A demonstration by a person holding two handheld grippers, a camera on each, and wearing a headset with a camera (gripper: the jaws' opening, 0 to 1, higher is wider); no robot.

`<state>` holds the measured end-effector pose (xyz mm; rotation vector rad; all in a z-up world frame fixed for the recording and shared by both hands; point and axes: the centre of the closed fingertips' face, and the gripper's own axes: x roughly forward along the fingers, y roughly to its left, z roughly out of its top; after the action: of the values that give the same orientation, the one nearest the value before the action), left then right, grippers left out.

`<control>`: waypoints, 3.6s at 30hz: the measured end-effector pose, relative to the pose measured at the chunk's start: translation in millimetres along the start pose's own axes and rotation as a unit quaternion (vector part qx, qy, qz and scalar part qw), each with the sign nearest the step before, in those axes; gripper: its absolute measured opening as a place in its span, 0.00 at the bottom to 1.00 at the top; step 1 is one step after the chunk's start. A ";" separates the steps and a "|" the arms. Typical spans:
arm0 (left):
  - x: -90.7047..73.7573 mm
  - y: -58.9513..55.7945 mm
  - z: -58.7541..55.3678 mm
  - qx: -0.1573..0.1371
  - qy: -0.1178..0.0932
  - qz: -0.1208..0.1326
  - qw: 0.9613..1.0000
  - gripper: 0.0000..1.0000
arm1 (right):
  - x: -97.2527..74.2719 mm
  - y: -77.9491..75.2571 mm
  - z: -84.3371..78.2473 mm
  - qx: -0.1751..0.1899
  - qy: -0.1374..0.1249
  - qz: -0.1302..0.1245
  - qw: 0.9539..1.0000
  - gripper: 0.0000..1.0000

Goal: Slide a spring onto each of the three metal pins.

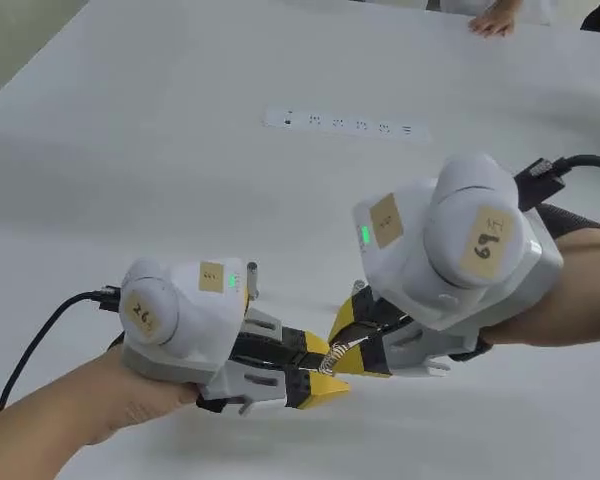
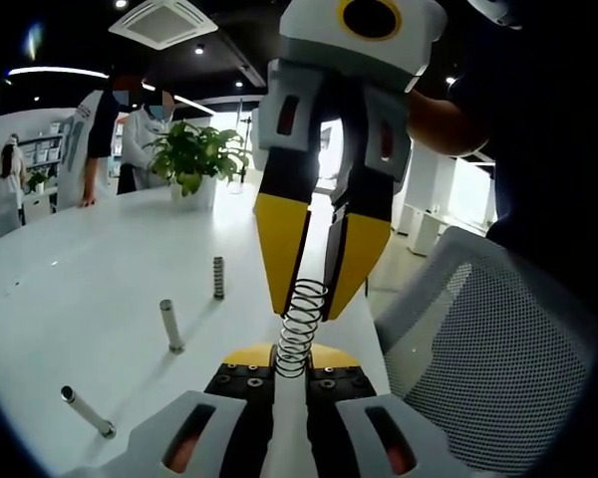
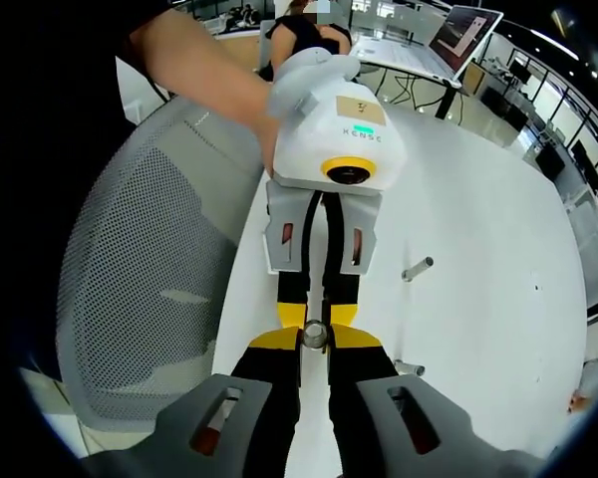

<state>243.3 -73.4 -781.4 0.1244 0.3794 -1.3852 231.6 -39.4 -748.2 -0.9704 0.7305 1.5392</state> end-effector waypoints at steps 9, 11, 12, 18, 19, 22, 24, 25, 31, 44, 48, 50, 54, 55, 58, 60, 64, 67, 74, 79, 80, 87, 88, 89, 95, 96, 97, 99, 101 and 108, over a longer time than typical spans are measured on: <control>-1.0 0.7 0.4 -0.004 0.001 0.006 1.000 0.05 | 0.1 0.5 1.4 -0.001 -0.003 0.001 1.000 0.07; -1.2 0.1 0.3 -0.006 0.002 0.006 1.000 0.05 | 0.3 0.4 1.7 -0.003 -0.002 0.001 1.000 0.06; -1.5 0.3 0.4 -0.003 0.002 0.008 1.000 0.06 | 0.5 -0.1 1.6 -0.005 -0.001 -0.001 1.000 0.07; -2.1 1.1 2.3 0.001 0.000 0.012 1.000 0.10 | 0.1 -1.0 -0.6 -0.009 0.007 -0.003 1.000 0.06; -2.2 1.1 2.1 0.003 0.001 0.012 1.000 0.10 | -0.2 -1.1 -0.7 -0.009 0.007 -0.004 1.000 0.06; -2.7 1.1 1.1 0.005 0.005 0.013 1.000 0.12 | -0.8 -1.2 -0.8 -0.009 0.006 -0.005 1.000 0.06; -3.3 0.8 0.9 0.008 0.006 0.014 1.000 0.11 | -0.9 -1.5 -0.7 -0.009 0.005 -0.006 1.000 0.06; -3.5 0.7 1.0 0.008 0.006 0.014 1.000 0.12 | -0.9 -1.5 -0.5 -0.009 0.005 -0.006 1.000 0.06; -6.1 2.1 -0.8 0.010 0.009 0.020 1.000 0.21 | 0.0 -0.8 0.9 -0.011 0.003 -0.005 1.000 0.07; -19.5 7.1 -5.4 0.010 0.013 0.046 0.999 0.36 | 0.7 -1.1 -0.5 -0.006 0.001 -0.009 1.000 0.07; -23.4 8.6 -6.3 0.008 0.012 0.053 0.998 0.42 | 1.2 -0.6 -1.9 -0.006 0.002 -0.009 1.000 0.07; -25.2 10.3 -6.9 0.008 0.012 0.060 0.998 0.43 | 1.0 -0.7 -2.4 -0.002 0.000 -0.009 1.000 0.07; -29.7 13.3 -7.8 0.006 0.010 0.069 0.998 0.46 | 0.0 -2.3 -4.1 -0.001 0.001 -0.012 1.000 0.07; -30.7 14.1 -8.0 0.006 0.010 0.071 0.997 0.48 | -0.2 -2.5 -4.5 -0.001 0.001 -0.012 1.000 0.07; -35.4 15.0 -10.1 -0.002 0.009 0.075 0.997 0.51 | -1.2 -3.8 -5.3 0.002 0.000 -0.014 1.000 0.07; -38.0 14.8 -11.0 -0.002 0.009 0.078 0.997 0.52 | -1.7 -4.6 -5.5 0.002 -0.001 -0.015 1.000 0.07; -46.1 17.4 -14.4 -0.006 0.011 0.088 0.996 0.57 | -2.2 -5.7 -6.8 0.004 0.000 -0.016 1.000 0.07; -54.1 20.6 -15.7 -0.008 0.011 0.100 0.995 0.60 | -3.1 -6.7 -7.9 0.007 -0.001 -0.018 1.000 0.07; -74.0 32.7 -16.7 -0.019 0.009 0.132 0.991 0.69 | -3.4 -7.7 -11.8 0.009 0.002 -0.019 1.000 0.07; -82.2 35.2 -17.7 -0.026 0.010 0.146 0.989 0.75 | -4.0 -7.6 -12.6 0.010 0.002 -0.019 1.000 0.07; -84.4 36.7 -18.6 -0.028 0.010 0.151 0.988 0.77 | -4.4 -8.2 -13.0 0.011 0.002 -0.020 1.000 0.07; -93.5 41.2 -20.1 -0.039 0.008 0.168 0.985 0.90 | -6.8 -11.5 -16.7 0.015 0.004 -0.025 1.000 0.07; -95.1 40.7 -19.5 -0.041 0.007 0.169 0.985 0.92 | -7.0 -11.6 -17.2 0.016 0.004 -0.025 1.000 0.07; -96.1 40.5 -19.0 -0.041 0.006 0.170 0.984 0.93 | -7.1 -11.5 -17.8 0.016 0.004 -0.024 1.000 0.07; -104.3 42.0 -24.5 -0.046 0.012 0.179 0.983 0.98 | -7.9 -11.5 -22.4 0.017 0.010 -0.024 1.000 0.07; -104.9 42.5 -25.5 -0.047 0.014 0.180 0.982 0.98 | -8.0 -11.6 -22.9 0.017 0.010 -0.024 1.000 0.07; -105.7 43.3 -26.1 -0.048 0.015 0.183 0.982 0.98 | -8.1 -11.7 -23.6 0.017 0.012 -0.024 0.999 0.07; -106.9 44.5 -26.0 -0.049 0.014 0.186 0.981 0.98 | -8.3 -11.9 -25.5 0.015 0.017 -0.024 0.999 0.07; -107.4 45.1 -25.4 -0.052 0.011 0.187 0.981 0.98 | -8.4 -11.0 -27.2 0.011 0.022 -0.022 0.999 0.07; -109.1 45.8 -25.3 -0.054 0.011 0.191 0.980 0.98 | -7.3 -12.1 -35.7 -0.007 0.048 -0.021 0.999 0.07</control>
<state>268.4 44.9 -774.8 0.1172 0.4242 -0.9827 250.7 -71.4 -757.9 -1.0696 0.7637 1.4701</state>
